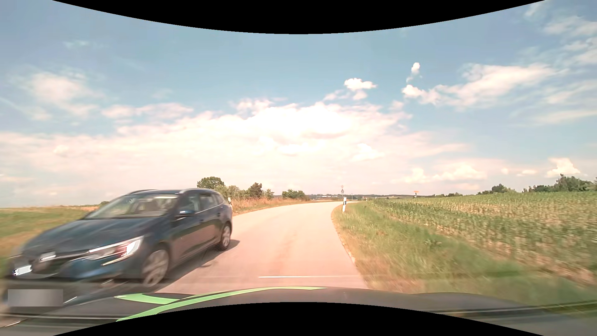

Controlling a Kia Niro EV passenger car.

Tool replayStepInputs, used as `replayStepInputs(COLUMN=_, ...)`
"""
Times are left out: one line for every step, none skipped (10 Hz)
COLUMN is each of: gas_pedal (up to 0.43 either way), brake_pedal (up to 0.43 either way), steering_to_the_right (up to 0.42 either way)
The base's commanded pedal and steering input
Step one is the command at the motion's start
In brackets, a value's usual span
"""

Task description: Follow the waypoints while adhering to traffic rules and regulations

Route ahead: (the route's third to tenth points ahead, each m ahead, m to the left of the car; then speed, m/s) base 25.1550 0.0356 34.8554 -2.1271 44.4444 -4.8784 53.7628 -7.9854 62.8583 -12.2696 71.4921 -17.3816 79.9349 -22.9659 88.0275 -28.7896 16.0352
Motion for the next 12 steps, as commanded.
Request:
replayStepInputs(gas_pedal=0.0, brake_pedal=0.061, steering_to_the_right=0.023)
replayStepInputs(gas_pedal=0.0, brake_pedal=0.061, steering_to_the_right=0.023)
replayStepInputs(gas_pedal=0.0, brake_pedal=0.061, steering_to_the_right=0.023)
replayStepInputs(gas_pedal=0.0, brake_pedal=0.049, steering_to_the_right=0.024)
replayStepInputs(gas_pedal=0.0, brake_pedal=0.037, steering_to_the_right=0.028)
replayStepInputs(gas_pedal=0.0, brake_pedal=0.03, steering_to_the_right=0.032)
replayStepInputs(gas_pedal=0.0, brake_pedal=0.024, steering_to_the_right=0.036)
replayStepInputs(gas_pedal=0.0, brake_pedal=0.012, steering_to_the_right=0.039)
replayStepInputs(gas_pedal=0.0, brake_pedal=0.018, steering_to_the_right=0.04)
replayStepInputs(gas_pedal=0.0, brake_pedal=0.018, steering_to_the_right=0.04)
replayStepInputs(gas_pedal=0.0, brake_pedal=0.018, steering_to_the_right=0.04)
replayStepInputs(gas_pedal=0.0, brake_pedal=0.012, steering_to_the_right=0.04)
